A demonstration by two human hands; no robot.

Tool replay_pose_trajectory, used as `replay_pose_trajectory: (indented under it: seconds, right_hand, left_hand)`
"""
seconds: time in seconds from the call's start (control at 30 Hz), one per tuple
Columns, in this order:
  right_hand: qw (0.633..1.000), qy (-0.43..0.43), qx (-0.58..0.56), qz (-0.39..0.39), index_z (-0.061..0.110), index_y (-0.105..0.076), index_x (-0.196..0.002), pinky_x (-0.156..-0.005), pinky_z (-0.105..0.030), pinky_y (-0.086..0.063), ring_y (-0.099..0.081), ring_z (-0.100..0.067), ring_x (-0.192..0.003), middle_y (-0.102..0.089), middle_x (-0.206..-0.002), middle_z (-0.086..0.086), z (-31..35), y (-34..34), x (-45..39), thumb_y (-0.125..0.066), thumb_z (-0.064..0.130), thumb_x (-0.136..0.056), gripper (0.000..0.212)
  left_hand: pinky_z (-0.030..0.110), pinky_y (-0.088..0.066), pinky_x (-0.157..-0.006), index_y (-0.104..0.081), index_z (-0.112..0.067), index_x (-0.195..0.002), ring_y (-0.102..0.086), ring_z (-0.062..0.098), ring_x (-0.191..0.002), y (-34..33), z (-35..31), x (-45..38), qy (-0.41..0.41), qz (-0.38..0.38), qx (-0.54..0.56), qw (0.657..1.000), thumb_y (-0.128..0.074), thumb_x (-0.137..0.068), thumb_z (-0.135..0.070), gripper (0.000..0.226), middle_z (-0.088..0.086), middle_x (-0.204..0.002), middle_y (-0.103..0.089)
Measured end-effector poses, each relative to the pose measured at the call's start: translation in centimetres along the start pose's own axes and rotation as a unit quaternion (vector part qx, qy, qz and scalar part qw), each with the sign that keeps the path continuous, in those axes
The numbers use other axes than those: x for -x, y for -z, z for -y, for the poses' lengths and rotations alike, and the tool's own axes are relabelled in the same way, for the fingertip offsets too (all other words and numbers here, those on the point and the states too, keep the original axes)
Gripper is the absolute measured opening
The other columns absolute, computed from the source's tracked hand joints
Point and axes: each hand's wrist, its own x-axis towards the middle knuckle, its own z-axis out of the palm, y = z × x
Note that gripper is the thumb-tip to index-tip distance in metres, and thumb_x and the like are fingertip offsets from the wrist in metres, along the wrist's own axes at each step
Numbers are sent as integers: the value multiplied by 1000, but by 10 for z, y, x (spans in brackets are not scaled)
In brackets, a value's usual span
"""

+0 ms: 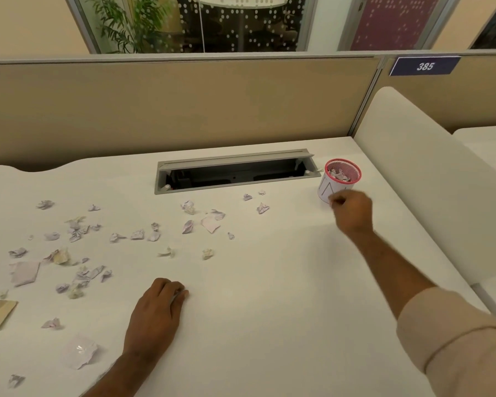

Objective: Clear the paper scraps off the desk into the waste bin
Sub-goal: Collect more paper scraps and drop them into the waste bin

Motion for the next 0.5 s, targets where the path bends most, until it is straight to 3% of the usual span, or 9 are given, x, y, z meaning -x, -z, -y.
replay_pose_trajectory:
  seconds: [0.17,0.27,0.43,0.5]
  right_hand:
    - [990,-65,-88,-92,3,-75,-88,-84,-33,-54,-68,-29,-87,-73,-90,-16,7,21,-65,-62,0,-76,18]
    - [990,-77,-83,-80,5,-76,-89,-84,-34,-55,-67,-25,-85,-74,-92,-14,4,22,-84,-62,0,-77,19]
    - [988,-73,-92,-103,5,-75,-94,-82,-22,-48,-67,-26,-92,-73,-98,-14,1,14,-78,-55,2,-82,24]
    - [984,-74,-117,-114,6,-75,-94,-83,-25,-50,-67,-24,-90,-73,-97,-14,1,8,-61,-56,3,-82,23]
  left_hand:
    - [30,-47,-62,-60,-21,-94,-58,17,-73,-1,-1,4,29,-19,-14,999,-55,-95,-21,6,-10,-94,-52]
    - [31,-48,-62,-61,-20,-96,-60,20,-74,-1,-1,5,34,-26,-24,999,-54,-95,-21,7,-9,-92,-56]
    - [31,-51,-63,-64,-19,-98,-67,24,-78,0,-3,6,54,-28,-30,998,-58,-94,-18,7,-7,-93,-67]
    - [33,-52,-69,-64,-19,-100,-68,25,-83,-1,-4,6,78,-29,-17,996,-57,-95,-19,9,-6,-97,-69]
